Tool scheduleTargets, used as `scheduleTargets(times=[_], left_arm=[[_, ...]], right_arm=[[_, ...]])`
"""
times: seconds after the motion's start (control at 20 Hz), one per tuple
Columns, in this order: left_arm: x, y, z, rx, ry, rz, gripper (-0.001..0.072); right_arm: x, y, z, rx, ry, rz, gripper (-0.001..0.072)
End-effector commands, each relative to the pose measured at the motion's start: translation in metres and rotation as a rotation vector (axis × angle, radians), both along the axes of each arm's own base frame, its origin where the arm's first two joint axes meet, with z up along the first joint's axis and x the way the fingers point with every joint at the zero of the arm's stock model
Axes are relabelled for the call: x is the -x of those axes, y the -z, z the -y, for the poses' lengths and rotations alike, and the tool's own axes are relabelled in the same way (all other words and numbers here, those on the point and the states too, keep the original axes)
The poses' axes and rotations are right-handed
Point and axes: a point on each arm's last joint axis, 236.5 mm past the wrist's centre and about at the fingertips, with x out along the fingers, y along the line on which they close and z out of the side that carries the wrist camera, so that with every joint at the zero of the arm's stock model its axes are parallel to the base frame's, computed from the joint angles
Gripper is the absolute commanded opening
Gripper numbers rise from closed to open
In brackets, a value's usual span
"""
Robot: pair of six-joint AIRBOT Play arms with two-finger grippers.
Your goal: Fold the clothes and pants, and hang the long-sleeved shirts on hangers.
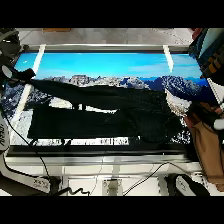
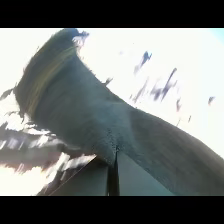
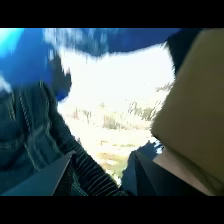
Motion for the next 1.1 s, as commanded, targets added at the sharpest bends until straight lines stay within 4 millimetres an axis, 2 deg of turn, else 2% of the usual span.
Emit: scheduleTargets(times=[0.0,0.1,0.2,0.25,0.35,0.4,0.5,0.6,0.8,0.85,0.95,1.05], left_arm=[[0.037,0.025,0.005,-0.002,0.048,-0.197,0.0027],[0.037,0.032,0.005,0.003,0.049,-0.213,0.0028],[0.036,0.037,0.006,0.006,0.052,-0.220,0.0027],[0.036,0.038,0.006,0.006,0.051,-0.222,0.0027],[0.036,0.038,0.006,0.006,0.051,-0.223,0.0027],[0.036,0.038,0.006,0.006,0.051,-0.223,0.0027],[0.036,0.038,0.006,0.005,0.051,-0.221,0.0027],[0.034,0.039,0.005,0.004,0.051,-0.218,0.0027],[0.034,0.044,0.005,0.007,0.052,-0.224,0.0027],[0.034,0.044,0.005,0.007,0.052,-0.224,0.0027],[0.034,0.044,0.005,0.006,0.052,-0.224,0.0027],[0.034,0.044,0.005,0.006,0.052,-0.224,0.0027]], right_arm=[[-0.024,0.040,-0.021,-0.111,-0.224,-0.233,0.0419],[-0.041,0.052,-0.036,-0.206,-0.353,-0.307,0.0419],[-0.046,0.065,-0.054,-0.312,-0.504,-0.392,0.0419],[-0.046,0.074,-0.058,-0.351,-0.543,-0.434,0.0422],[-0.058,0.093,-0.052,-0.365,-0.538,-0.448,0.0503],[-0.073,0.099,-0.043,-0.337,-0.495,-0.406,0.0528],[-0.093,0.096,-0.033,-0.312,-0.435,-0.334,0.0533],[-0.090,0.098,-0.037,-0.349,-0.423,-0.350,0.0533],[-0.042,0.119,-0.074,-0.554,-0.519,-0.543,0.0534],[-0.034,0.123,-0.080,-0.593,-0.537,-0.574,0.0559],[-0.038,0.131,-0.078,-0.574,-0.545,-0.561,0.0572],[-0.055,0.124,-0.081,-0.586,-0.536,-0.487,0.0572]])
